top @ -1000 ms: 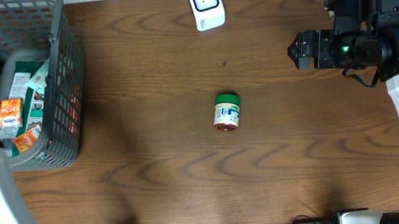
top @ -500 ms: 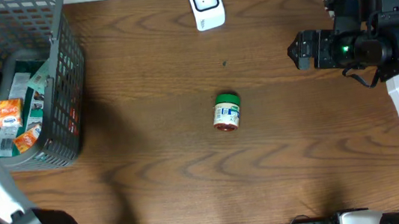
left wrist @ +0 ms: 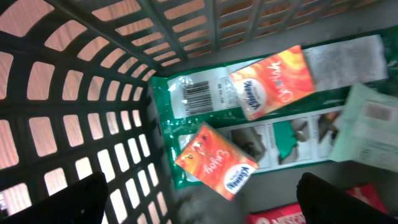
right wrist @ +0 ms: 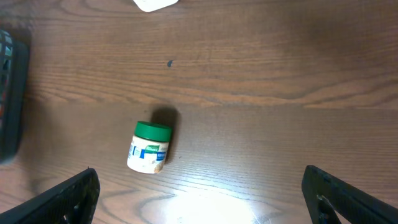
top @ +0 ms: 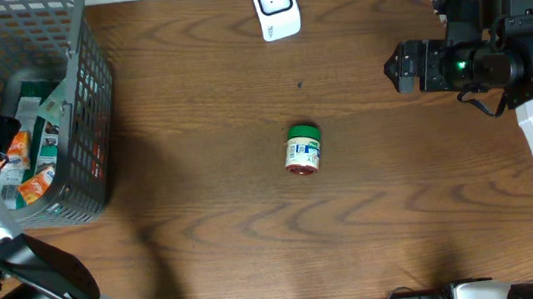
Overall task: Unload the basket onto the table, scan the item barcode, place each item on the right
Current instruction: 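Reach into the basket and grasp an orange tissue pack with left gripper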
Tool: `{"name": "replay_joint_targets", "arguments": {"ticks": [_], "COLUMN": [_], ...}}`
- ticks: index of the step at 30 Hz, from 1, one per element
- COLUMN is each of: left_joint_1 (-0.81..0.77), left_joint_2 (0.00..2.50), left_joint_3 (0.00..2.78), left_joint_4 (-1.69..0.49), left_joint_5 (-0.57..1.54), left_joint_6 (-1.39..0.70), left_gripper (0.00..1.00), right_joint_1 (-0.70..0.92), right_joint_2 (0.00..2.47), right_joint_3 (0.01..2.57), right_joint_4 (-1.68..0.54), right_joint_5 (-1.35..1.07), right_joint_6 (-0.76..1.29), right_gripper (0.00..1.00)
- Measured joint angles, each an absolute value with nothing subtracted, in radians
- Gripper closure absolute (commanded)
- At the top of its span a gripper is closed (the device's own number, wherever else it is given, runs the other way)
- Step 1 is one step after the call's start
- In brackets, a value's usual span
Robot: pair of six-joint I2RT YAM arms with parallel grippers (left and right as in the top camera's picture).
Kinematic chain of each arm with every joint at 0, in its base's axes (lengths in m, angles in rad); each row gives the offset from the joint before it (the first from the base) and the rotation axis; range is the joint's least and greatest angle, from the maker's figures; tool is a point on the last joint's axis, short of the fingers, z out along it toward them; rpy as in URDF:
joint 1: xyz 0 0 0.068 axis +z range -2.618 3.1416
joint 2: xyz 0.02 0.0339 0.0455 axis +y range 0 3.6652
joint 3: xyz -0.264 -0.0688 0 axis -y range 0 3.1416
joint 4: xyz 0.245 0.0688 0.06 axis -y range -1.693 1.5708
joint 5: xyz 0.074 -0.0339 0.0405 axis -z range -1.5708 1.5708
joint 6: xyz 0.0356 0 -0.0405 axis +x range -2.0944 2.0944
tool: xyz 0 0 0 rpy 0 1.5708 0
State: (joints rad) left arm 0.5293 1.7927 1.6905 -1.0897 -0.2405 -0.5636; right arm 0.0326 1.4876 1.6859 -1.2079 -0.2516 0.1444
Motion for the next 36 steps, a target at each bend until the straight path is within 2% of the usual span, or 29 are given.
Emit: {"name": "replay_joint_targets", "arguments": {"ticks": [20, 36], "left_joint_1": [0.529, 0.529], "left_joint_2": [1.83, 1.864], "left_joint_3": [1.624, 1.518], "left_joint_4": [-1.088, -0.961], "left_joint_5": [-0.263, -0.262], "left_joint_6": [-0.462, -0.447], "left_gripper": [0.03, 0.03], "right_joint_1": [0.033, 0.033], "right_joint_2": [1.488, 1.488], "right_joint_3": [1.686, 1.686], "right_joint_4": [-1.208, -1.208], "right_joint_5": [-0.251, -0.252], "right_joint_6": [0.144, 0.144], "right_gripper": [0.01, 0.01]}}
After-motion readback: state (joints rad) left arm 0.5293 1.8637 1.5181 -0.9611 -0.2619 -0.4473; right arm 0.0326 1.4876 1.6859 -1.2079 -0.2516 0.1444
